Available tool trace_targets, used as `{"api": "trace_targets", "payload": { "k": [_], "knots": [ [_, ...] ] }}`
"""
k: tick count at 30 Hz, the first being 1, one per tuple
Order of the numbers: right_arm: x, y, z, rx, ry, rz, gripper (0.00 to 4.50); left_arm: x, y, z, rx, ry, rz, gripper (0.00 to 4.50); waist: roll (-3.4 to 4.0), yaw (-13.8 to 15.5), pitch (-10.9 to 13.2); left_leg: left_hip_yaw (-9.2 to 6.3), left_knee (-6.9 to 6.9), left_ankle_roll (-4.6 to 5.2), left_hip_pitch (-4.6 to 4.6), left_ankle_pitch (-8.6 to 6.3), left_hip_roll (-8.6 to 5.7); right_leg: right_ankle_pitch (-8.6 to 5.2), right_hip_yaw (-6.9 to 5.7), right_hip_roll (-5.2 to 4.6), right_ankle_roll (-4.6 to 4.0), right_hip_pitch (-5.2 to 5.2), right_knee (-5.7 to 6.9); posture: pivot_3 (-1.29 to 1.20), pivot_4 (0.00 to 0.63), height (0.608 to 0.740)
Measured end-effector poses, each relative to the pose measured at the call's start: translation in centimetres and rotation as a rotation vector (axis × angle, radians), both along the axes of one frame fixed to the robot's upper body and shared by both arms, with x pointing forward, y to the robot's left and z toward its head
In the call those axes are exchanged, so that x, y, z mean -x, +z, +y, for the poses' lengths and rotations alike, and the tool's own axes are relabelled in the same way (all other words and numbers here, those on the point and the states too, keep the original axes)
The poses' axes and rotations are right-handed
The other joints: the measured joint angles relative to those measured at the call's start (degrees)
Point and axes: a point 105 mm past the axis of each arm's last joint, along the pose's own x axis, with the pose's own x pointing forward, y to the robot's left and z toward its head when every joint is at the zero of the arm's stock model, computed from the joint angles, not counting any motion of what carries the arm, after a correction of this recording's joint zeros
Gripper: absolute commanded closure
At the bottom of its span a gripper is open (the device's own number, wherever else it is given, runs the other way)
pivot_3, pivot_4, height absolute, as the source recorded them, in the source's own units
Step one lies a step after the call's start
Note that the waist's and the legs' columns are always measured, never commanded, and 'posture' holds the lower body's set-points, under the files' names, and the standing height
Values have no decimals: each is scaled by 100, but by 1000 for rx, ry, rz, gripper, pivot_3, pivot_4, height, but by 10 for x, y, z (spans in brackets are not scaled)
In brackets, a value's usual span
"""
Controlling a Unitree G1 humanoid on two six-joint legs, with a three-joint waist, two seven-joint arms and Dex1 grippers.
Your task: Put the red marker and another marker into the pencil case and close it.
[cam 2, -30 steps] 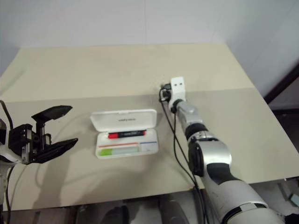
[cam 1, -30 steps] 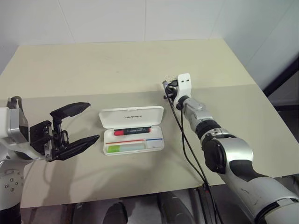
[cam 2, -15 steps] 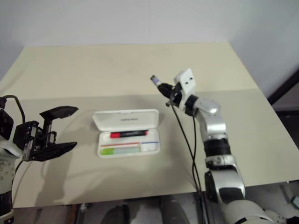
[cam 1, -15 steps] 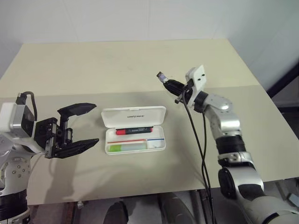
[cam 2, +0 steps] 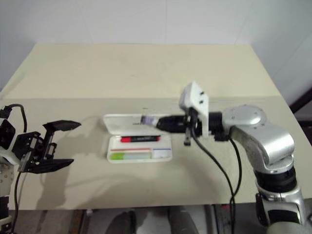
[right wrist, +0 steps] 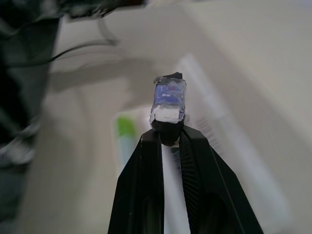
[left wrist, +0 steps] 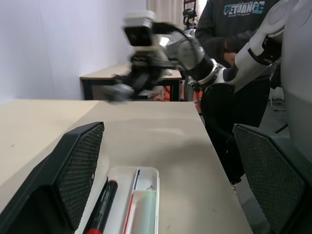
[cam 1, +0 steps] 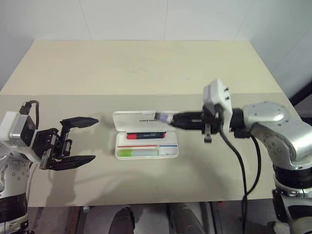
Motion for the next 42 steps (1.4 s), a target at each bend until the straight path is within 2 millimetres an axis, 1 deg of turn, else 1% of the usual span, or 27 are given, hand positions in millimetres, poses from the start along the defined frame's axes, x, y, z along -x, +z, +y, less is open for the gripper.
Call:
{"api": "trace_targets", "payload": {
  "k": [4,7,12,16,21,24,27,33,34,35,37,38,42],
  "knots": [
    [3,-21,-3,89,6,55,4302,2,-5,1,-2,7,23,0,-1,44,0,1,1,0,1,0,1,-1,0,2,-1,-3,3,0,150,740],
    [5,-34,1,141,23,63,4302,4,-12,4,-7,19,52,0,-1,52,1,0,-1,0,-2,0,2,-2,0,3,-3,-8,3,0,150,740],
    [4,-44,5,168,42,46,4302,6,-16,6,-23,34,54,0,-4,68,0,1,0,0,-3,0,1,-2,-1,1,-3,-9,4,0,150,740],
    [-4,-55,-1,193,30,53,4302,7,-16,9,-51,47,40,0,-5,71,-1,1,1,0,-2,0,1,-2,-1,1,-3,-8,5,0,150,740],
    [-20,-67,-11,225,-7,48,4302,6,-16,9,-70,60,3,0,-5,67,-1,3,1,0,-2,0,1,-2,-1,2,-3,-8,6,0,150,740],
    [-29,-80,-17,253,-27,61,4302,5,-14,9,-72,62,-11,0,-5,64,-1,3,2,0,-2,0,1,-2,-1,3,-3,-9,8,0,150,740],
    [-35,-82,-20,260,-31,55,4302,5,-14,9,-75,62,-18,0,-5,61,-1,3,4,0,-1,0,1,-2,-1,3,-3,-9,12,0,150,740],
    [-34,-82,-17,264,-6,41,4302,5,-13,9,-76,61,-21,0,-5,63,-1,1,13,0,-1,0,1,-2,-2,3,-3,-9,23,0,150,740],
    [-34,-82,-17,266,-3,38,3557,5,-13,9,-76,61,-22,0,-5,64,-1,1,16,0,-1,0,1,-2,-2,3,-3,-9,24,0,150,740],
    [-34,-82,-17,268,0,38,3328,5,-13,9,-76,61,-22,0,-5,65,-1,1,18,0,-1,0,1,-2,-2,3,-3,-9,26,0,150,740],
    [-31,-81,-16,269,14,42,2580,5,-13,8,-76,61,-25,0,-5,64,-1,1,21,0,-1,0,1,-2,-2,3,-3,-9,28,0,150,740],
    [-30,-81,-15,268,21,43,2284,5,-12,8,-76,61,-28,0,-5,63,-1,1,22,0,-1,0,1,-2,-2,4,-3,-9,30,0,150,740],
    [-25,-78,-12,264,44,42,770,5,-12,8,-77,58,-33,0,-5,64,-1,0,30,0,-1,0,1,-2,-2,4,-3,-9,39,0,150,740]
  ]
}}
